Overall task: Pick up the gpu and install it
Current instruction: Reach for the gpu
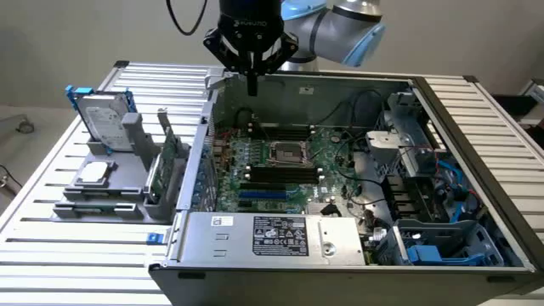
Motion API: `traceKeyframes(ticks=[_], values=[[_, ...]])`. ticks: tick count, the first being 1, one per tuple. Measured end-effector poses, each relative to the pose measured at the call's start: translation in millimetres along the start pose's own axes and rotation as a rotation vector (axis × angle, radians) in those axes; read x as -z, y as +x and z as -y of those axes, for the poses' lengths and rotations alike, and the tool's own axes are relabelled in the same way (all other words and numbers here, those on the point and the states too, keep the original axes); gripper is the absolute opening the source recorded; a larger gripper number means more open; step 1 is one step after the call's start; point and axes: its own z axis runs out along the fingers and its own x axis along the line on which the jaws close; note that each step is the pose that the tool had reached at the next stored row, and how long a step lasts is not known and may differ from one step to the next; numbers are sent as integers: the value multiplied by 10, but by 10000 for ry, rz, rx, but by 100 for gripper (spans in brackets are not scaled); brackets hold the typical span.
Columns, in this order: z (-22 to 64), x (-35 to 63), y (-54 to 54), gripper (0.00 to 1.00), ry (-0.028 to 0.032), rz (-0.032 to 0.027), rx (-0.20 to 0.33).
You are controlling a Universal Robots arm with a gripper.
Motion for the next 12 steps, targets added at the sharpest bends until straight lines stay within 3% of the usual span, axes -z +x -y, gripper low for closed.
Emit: traceKeyframes(ticks=[9,12], values=[[0,0,0,11,0,0,0],[-6,2,100,11,0,21,1]])
